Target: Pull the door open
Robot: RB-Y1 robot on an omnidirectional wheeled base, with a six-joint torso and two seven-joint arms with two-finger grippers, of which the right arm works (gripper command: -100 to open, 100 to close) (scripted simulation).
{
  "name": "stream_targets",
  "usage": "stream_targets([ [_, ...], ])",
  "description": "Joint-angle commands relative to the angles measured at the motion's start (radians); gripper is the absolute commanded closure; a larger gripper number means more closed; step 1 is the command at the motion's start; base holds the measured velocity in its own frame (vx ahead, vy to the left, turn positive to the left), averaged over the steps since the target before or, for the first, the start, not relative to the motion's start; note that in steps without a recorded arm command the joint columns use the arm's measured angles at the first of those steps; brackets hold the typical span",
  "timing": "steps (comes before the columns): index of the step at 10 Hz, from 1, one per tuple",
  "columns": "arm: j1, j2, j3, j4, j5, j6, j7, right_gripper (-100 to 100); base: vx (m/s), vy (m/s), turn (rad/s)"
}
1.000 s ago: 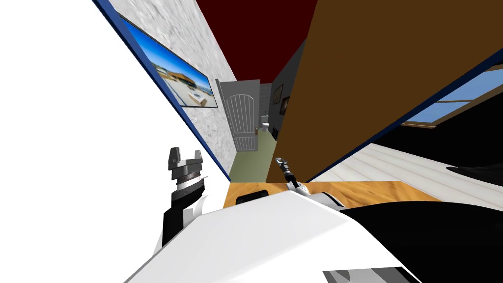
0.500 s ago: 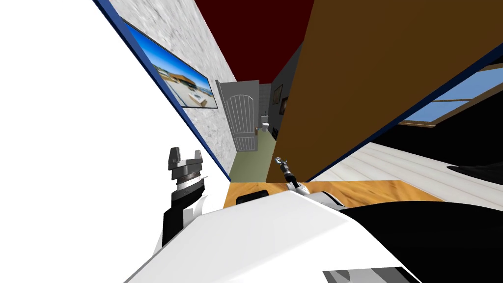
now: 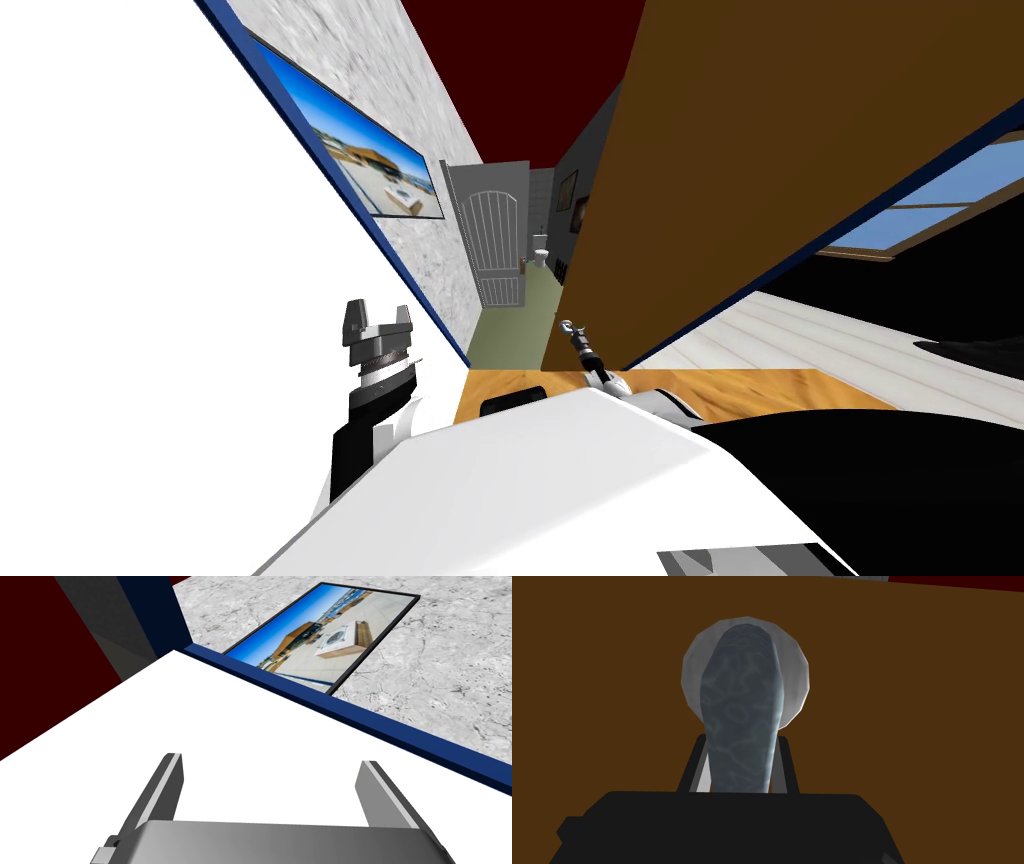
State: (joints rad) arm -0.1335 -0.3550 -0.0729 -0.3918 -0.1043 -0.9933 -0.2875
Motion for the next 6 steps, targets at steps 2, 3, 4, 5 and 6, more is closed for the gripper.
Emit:
stream_targets([
  [2, 0.011, -0.005, 0.013, -0.004, 0.009, -0.011, -0.015, 100, -0.139, -0.032, 0.059],
  [3, 0.019, -0.015, 0.027, -0.005, 0.02, -0.025, -0.032, 100, -0.181, -0.008, 0.086],
  [4, 0.025, -0.022, 0.037, -0.005, 0.027, -0.035, -0.045, 100, -0.193, -0.038, 0.099],
  [5, 0.031, -0.029, 0.047, -0.006, 0.034, -0.046, -0.057, 100, -0.231, -0.054, 0.106],
  [6, 0.037, -0.036, 0.057, -0.007, 0.042, -0.056, -0.069, 100, -0.216, -0.035, 0.088],
])
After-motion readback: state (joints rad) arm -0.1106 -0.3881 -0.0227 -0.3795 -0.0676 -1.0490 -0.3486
